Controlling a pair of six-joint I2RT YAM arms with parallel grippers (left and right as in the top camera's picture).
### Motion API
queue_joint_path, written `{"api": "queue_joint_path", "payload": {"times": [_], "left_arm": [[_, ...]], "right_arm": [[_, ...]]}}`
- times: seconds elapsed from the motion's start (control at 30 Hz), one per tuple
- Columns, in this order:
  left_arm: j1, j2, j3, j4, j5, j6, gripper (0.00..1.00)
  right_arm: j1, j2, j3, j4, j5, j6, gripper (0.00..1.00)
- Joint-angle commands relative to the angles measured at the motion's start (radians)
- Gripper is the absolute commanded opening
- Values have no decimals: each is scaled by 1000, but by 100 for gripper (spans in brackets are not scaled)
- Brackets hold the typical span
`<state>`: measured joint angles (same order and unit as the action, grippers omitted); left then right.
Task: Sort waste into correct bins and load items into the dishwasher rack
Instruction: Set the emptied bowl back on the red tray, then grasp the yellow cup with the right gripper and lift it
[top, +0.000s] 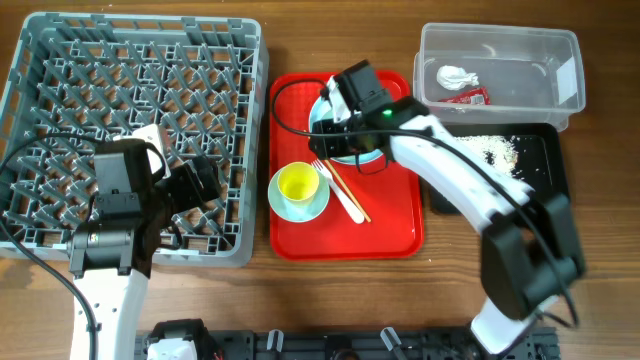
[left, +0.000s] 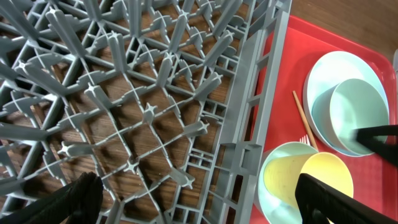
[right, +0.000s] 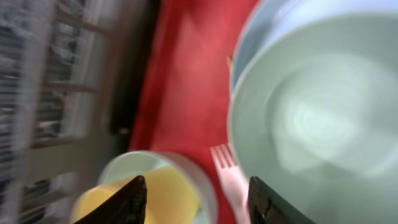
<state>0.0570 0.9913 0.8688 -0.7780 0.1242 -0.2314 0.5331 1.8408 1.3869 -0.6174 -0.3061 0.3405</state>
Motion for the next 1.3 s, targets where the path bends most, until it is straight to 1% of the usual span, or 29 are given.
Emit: {"api": "queue_joint_path", "payload": {"times": [0.0,0.1,0.17,0.2,0.33,0.43,0.53,0.57,0.7,0.8,0.9,1.0,1.1,1.17,1.2,1.27], "left_arm": [[-7,4,20,2,2,-12,100],[-7,4,20,2,2,-12,100],[-7,4,20,2,2,-12,100],[-7,4,20,2,2,-12,100],[-7,4,20,2,2,-12,100],[-7,4,20,2,2,-12,100],[-7,4,20,2,2,-12,100],[-7,4,20,2,2,-12,100],[-7,4,20,2,2,-12,100],[-7,4,20,2,2,-12,100],[-7,4,20,2,2,-12,100],[-7,4,20,2,15,-12,100],[-7,5,20,27,133,-12,100],[-7,13,20,76,271,-12,100],[-8,23,20,117,369,-12,100],[-10,54,20,195,521,-12,100]], "right_arm": [[8,-126,38,-39,-8,3,52],[35,-127,34,-124,-5,31,51],[60,-114,8,-170,12,70,51],[73,-101,-2,-200,56,116,51],[99,-48,-22,-208,74,135,49],[120,6,-22,-199,74,151,46],[131,60,-22,-188,74,175,37],[131,69,-22,-187,74,197,32],[131,76,-22,-180,74,213,5],[125,64,-11,-184,74,219,4],[106,11,8,-208,75,216,4],[43,-122,31,-220,73,209,4],[-17,-219,32,-204,26,178,4],[-61,-263,32,-198,-45,157,4],[-79,-269,32,-198,-84,156,4],[-105,-266,31,-195,-180,142,4]]}}
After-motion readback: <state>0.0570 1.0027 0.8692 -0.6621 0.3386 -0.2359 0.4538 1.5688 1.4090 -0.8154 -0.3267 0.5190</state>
